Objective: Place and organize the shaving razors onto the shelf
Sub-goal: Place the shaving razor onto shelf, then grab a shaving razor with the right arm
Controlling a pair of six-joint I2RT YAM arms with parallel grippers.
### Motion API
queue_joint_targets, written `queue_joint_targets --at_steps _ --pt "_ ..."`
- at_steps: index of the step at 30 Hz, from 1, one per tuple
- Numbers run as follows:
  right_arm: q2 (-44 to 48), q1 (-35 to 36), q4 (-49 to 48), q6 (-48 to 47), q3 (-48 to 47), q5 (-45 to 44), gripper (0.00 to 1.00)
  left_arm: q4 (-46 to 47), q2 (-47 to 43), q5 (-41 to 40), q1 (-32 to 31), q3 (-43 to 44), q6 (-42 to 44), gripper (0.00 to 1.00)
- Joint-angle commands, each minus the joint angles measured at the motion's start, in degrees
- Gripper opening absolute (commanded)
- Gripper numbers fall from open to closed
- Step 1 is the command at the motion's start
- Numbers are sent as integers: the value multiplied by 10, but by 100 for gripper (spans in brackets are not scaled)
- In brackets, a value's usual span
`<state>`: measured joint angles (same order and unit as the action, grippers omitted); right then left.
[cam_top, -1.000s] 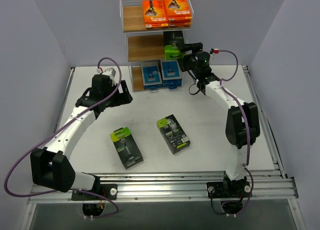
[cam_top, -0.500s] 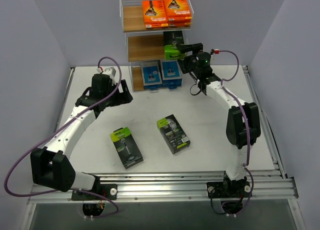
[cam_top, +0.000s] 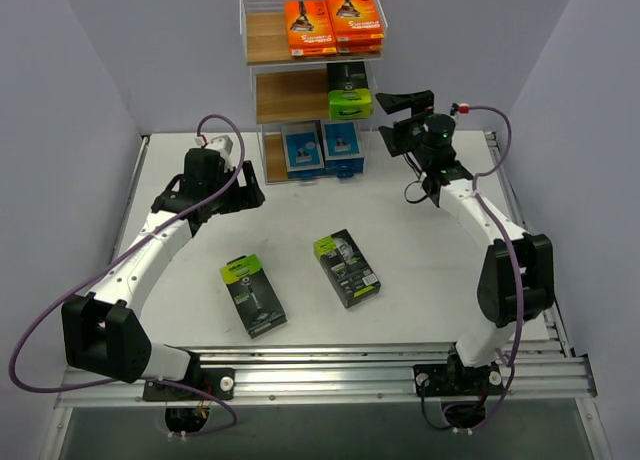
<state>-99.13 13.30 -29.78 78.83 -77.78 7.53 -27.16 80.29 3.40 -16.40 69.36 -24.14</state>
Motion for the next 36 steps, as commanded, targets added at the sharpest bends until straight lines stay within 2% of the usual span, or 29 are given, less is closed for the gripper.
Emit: queue_joint_targets --at_steps 1,3,6,7,10,15,20,21,24,26,31,36 --pt "74 -28 -55 -24 68 35 100 1 -11 -15 4 30 18 94" --pt "96 -40 -55 -38 100 57 100 0 -14 -26 4 29 21 94" --pt "139 -38 -14 -117 150 82 99 0 -19 -47 4 29 29 94" --pt "154 -37 8 -158 163 92 97 -1 -22 -52 4 28 30 94" --pt "183 -31 19 -203 227 136 93 -3 -24 -73 4 27 34 94" --pt "227 13 68 -299 328 147 89 -7 -17 -85 1 25 35 94" --pt "242 136 92 -358 367 126 85 -23 -27 -121 -34 27 43 94" --pt "243 157 88 -372 372 122 84 -28 -33 -158 -58 25 45 94" --pt "236 246 107 -404 362 89 83 -57 -61 -180 -71 15 27 94" --pt "228 310 115 -415 345 57 83 -71 -88 -168 -56 -17 6 94" --pt "184 373 73 -399 345 31 84 -126 -125 -146 20 -84 -74 94" --pt "106 428 11 -388 340 28 79 -142 -123 -134 25 -109 -143 94"
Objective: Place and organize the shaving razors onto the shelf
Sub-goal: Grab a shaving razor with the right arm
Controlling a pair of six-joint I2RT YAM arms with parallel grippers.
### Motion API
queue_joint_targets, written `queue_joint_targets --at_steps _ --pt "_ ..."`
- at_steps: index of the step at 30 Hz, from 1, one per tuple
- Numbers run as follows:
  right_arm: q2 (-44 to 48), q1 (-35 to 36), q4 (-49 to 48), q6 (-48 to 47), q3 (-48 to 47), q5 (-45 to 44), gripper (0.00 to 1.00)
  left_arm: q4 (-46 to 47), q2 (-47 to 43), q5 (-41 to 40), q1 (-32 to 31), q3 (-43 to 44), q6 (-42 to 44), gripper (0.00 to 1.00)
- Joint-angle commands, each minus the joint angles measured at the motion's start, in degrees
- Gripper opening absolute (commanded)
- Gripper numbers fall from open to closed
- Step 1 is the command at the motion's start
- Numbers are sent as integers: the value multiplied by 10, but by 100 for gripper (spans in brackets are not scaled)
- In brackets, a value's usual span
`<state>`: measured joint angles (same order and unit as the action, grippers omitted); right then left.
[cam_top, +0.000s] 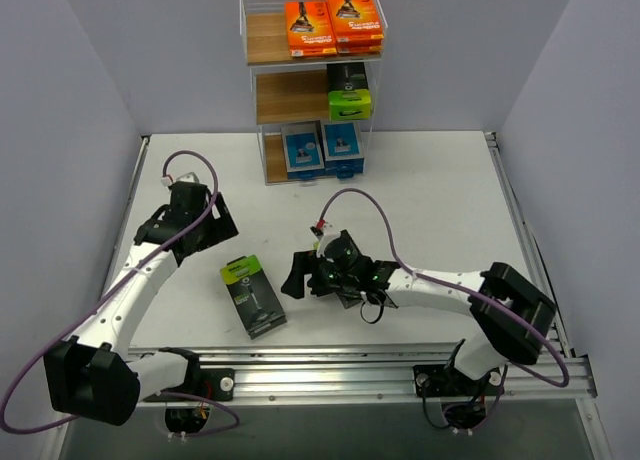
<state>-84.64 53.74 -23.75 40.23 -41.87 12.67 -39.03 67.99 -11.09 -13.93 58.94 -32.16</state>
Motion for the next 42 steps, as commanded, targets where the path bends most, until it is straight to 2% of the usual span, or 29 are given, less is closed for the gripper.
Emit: queue_joint_targets --at_steps 1,4,9,14,21,24,29,30,34,38,42 --pt "-48 29 -58 4 -19 -24 78 -25 7 9 0 -8 -75 94" --pt "-72 44 -111 35 -2 -35 77 -39 19 -6 1 -16 -94 94" --pt "-102 68 -189 76 17 -44 77 -27 29 25 1 -56 -122 94" --pt "-130 88 -250 93 28 -45 76 26 59 52 0 -89 -149 94" --pt "-153 104 -250 99 12 -37 74 88 125 54 -33 -87 -175 94" --pt "-174 117 -261 100 -7 -26 74 150 144 68 -52 -95 -191 94" --pt "-198 118 -370 144 -10 16 73 206 231 80 -121 -18 -179 94" --pt "-194 118 -376 145 -8 19 72 203 245 83 -130 26 -173 94" --pt "-154 113 -372 131 14 11 72 185 299 107 -152 104 -136 94" --pt "-96 109 -362 121 59 -19 72 164 277 100 -149 125 -95 94" --pt "-59 110 -343 106 102 -49 72 108 231 56 -131 137 -59 94"
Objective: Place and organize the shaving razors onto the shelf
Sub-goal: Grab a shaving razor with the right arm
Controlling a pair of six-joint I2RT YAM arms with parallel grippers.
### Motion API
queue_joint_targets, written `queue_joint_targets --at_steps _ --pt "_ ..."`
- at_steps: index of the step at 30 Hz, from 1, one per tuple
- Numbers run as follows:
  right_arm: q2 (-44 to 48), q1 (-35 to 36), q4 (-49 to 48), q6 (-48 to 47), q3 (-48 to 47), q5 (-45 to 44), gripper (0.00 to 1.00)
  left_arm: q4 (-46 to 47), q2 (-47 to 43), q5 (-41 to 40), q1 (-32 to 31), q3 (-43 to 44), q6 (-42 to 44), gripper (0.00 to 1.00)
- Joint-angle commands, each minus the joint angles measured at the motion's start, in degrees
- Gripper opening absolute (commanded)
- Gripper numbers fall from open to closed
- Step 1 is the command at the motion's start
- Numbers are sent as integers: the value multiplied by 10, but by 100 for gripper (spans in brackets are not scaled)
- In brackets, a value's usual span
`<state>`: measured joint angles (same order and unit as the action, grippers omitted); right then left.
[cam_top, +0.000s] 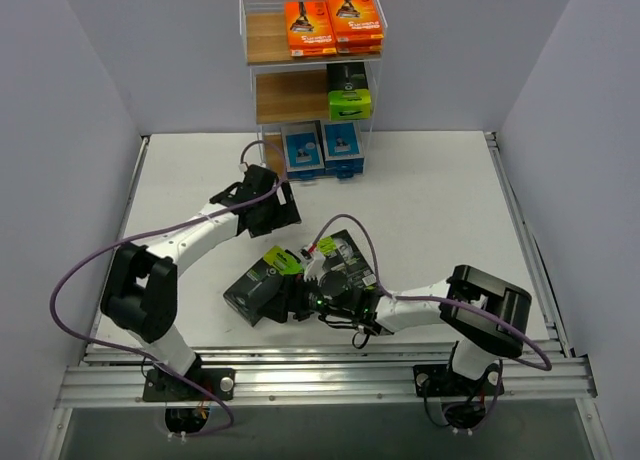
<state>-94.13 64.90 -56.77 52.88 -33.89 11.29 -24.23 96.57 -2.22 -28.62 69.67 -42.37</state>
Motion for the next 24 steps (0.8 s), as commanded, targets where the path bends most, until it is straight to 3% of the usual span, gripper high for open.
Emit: queue_joint_targets --at_steps 1,6,11,15,17,24 --pt "43 -2 -11 -18 41 -40 72 -49 -63 -40 29 30 54 94" --pt "70 -20 14 -8 72 -79 68 -128 -136 -84 82 21 64 94" --pt "63 -34 125 17 43 -147 63 -178 -201 -87 117 -27 39 94" --pt "64 -59 190 33 40 -215 69 -196 -269 -73 118 -101 1 94" --pt "65 -85 167 35 58 -211 76 -196 -292 -54 120 -125 -9 94" --pt "57 -212 166 -1 60 -168 80 -169 -373 -1 119 -216 -51 94"
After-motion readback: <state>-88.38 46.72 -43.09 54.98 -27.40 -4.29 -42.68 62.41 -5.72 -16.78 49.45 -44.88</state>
